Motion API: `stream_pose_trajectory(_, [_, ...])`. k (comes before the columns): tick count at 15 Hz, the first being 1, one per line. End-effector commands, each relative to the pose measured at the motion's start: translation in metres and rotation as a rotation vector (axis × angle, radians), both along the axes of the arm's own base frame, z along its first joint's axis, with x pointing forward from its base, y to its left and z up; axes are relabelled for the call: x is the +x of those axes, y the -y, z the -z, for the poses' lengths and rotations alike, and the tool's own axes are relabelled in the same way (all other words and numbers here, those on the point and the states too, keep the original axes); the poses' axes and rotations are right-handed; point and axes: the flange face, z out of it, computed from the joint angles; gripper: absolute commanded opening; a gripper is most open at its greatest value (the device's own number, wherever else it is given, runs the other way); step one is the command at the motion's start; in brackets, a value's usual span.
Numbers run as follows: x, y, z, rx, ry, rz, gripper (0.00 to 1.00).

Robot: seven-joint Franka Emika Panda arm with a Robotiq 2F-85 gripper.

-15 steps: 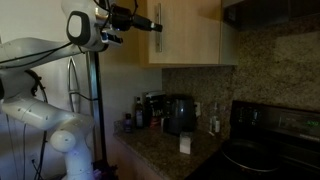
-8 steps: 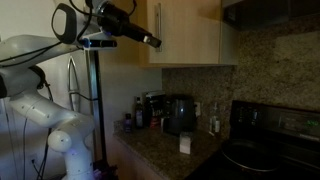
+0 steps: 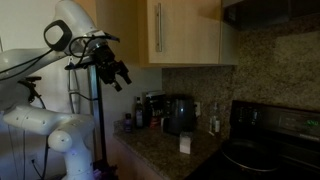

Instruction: Open the right cabinet door

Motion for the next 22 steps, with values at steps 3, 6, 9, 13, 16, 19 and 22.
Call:
stream_pose_trajectory(3, [0.027, -0.137, 0.020, 0.243, -0.043, -0.215, 1.00])
stream_pose_trajectory(6, [0.077, -0.183, -0.008, 0.115, 0.074, -0.381, 1.00])
stream_pose_trajectory(9, [0.122, -0.193, -0.040, -0.073, 0.179, -0.464, 1.00])
stream_pose_trajectory(13, [0.162, -0.178, -0.088, -0.321, 0.301, -0.521, 1.00])
stream_pose_trajectory(16, [0.158, -0.179, -0.088, -0.337, 0.328, -0.497, 1.00])
stream_pose_trajectory(19, [0.163, -0.169, -0.103, -0.451, 0.366, -0.468, 1.00])
stream_pose_trajectory(22, [0.152, -0.145, -0.128, -0.572, 0.463, -0.377, 1.00])
